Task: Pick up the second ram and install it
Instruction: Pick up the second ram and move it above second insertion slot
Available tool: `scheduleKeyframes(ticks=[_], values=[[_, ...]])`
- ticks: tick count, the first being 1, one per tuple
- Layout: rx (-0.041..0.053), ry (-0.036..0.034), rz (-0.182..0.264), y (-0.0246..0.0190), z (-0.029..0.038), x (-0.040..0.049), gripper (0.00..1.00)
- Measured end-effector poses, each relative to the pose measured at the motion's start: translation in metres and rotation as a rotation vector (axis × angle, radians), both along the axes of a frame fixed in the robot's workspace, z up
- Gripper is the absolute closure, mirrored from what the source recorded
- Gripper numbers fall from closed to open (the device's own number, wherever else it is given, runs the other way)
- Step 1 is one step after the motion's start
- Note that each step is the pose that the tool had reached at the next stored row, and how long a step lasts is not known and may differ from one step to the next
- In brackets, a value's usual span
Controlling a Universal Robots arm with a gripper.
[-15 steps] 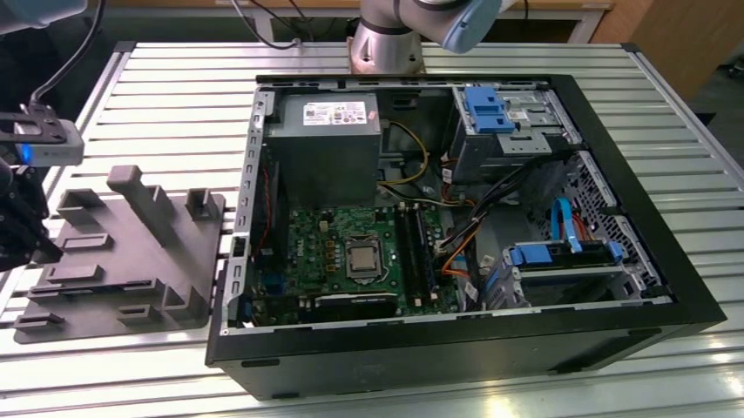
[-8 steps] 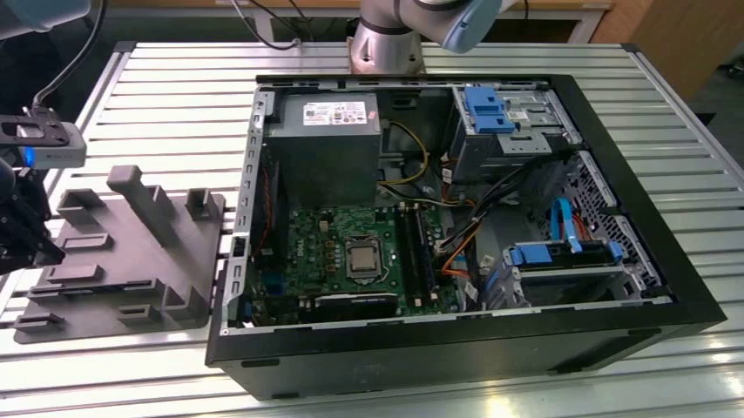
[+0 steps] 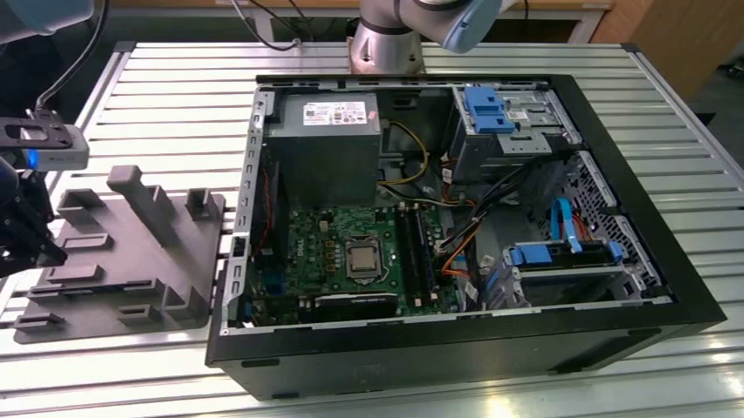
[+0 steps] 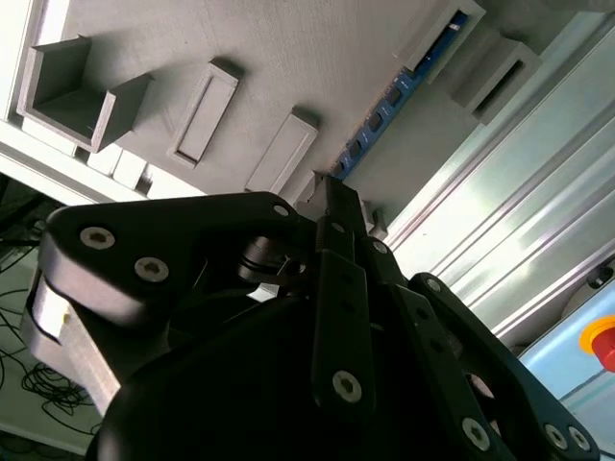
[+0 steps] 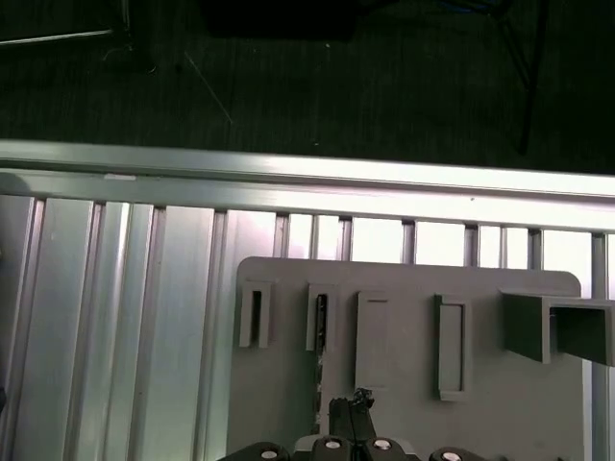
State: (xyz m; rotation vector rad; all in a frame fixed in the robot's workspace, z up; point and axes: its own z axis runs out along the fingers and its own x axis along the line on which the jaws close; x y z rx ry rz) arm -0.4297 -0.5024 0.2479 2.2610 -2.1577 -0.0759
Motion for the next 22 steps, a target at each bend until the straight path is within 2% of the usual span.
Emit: scheduleKeyframes(ticks=[22], values=[[-0.0002,0.0,0.0,-0.0061,-0.0088,0.0055,0.89]])
